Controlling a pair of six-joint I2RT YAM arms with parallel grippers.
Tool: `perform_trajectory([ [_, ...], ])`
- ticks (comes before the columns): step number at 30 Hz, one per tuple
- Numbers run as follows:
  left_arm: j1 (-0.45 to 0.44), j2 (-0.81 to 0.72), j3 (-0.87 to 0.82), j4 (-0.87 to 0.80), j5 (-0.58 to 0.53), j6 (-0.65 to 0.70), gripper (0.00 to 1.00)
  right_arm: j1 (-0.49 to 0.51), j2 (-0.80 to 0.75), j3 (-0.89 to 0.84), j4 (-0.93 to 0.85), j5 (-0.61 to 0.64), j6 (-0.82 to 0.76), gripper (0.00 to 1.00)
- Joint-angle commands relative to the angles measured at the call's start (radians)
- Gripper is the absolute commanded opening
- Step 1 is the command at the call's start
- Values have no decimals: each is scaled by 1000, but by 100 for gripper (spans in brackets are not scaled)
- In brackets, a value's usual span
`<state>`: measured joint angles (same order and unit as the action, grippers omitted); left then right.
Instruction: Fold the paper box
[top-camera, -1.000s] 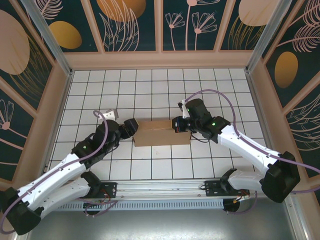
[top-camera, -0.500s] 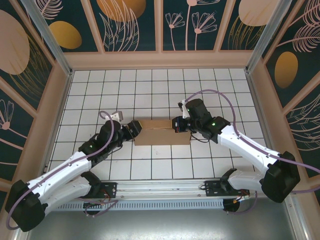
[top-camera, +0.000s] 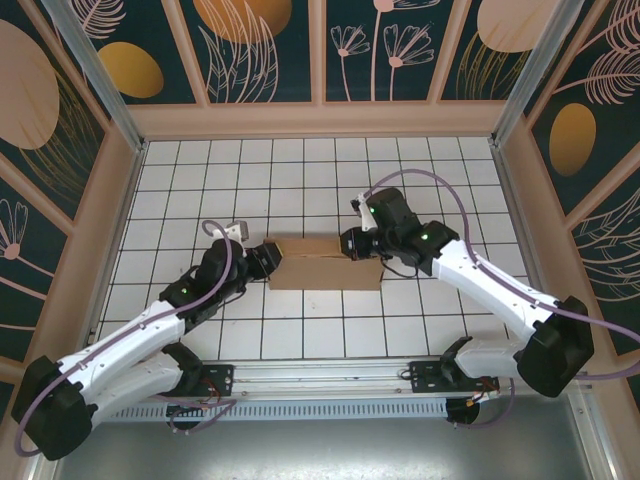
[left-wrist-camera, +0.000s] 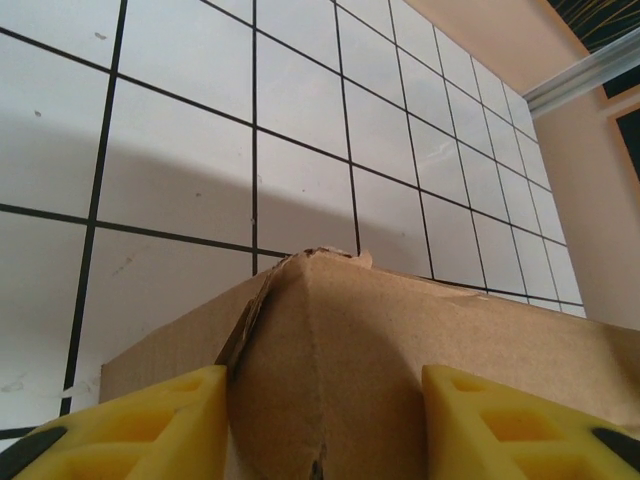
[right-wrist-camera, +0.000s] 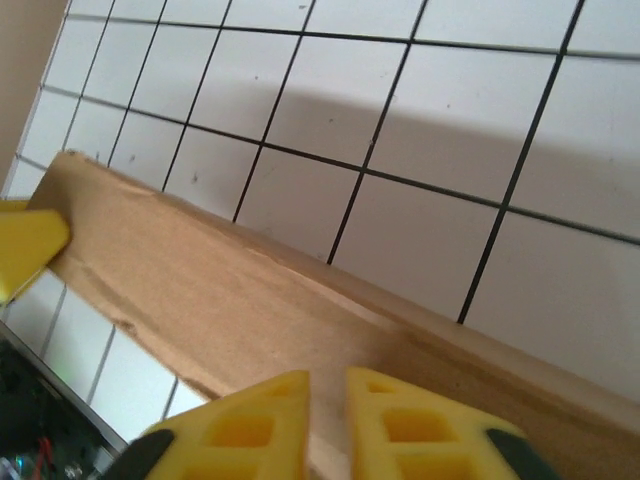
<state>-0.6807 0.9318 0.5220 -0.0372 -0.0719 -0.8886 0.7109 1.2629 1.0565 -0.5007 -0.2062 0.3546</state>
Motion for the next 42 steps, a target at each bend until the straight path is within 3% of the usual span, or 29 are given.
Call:
perform_trajectory([
  [1,-4,44,19,-113,-22,88,49,3,-2,127,-95,16,-132,28],
  [5,-4,59,47,-111,-28,107,49,-18,3,176,-105,10,-283,54],
  [10,-4,68,77,-119,-33,136,50,-5,-43,67,-38,-52,-685,78],
  [14,-4,75,72,-122,-28,147,50,3,-44,29,-32,-127,-882,91],
  [18,-4,71,70,-116,-22,162,50,-1,39,39,-50,-182,-929,92],
  [23,-4,89,84,-115,-12,186,51,2,125,14,-14,-101,-971,92],
  [27,-5,87,80,-107,-4,186,51,5,167,12,-6,-132,-974,90],
  [31,-4,68,83,-104,-11,189,51,17,209,4,13,-144,-962,81],
  [35,-4,55,119,-114,-25,193,53,30,237,-6,18,-68,-997,74],
  [42,-3,52,239,-181,-88,230,71,31,249,27,10,-29,-1063,55],
])
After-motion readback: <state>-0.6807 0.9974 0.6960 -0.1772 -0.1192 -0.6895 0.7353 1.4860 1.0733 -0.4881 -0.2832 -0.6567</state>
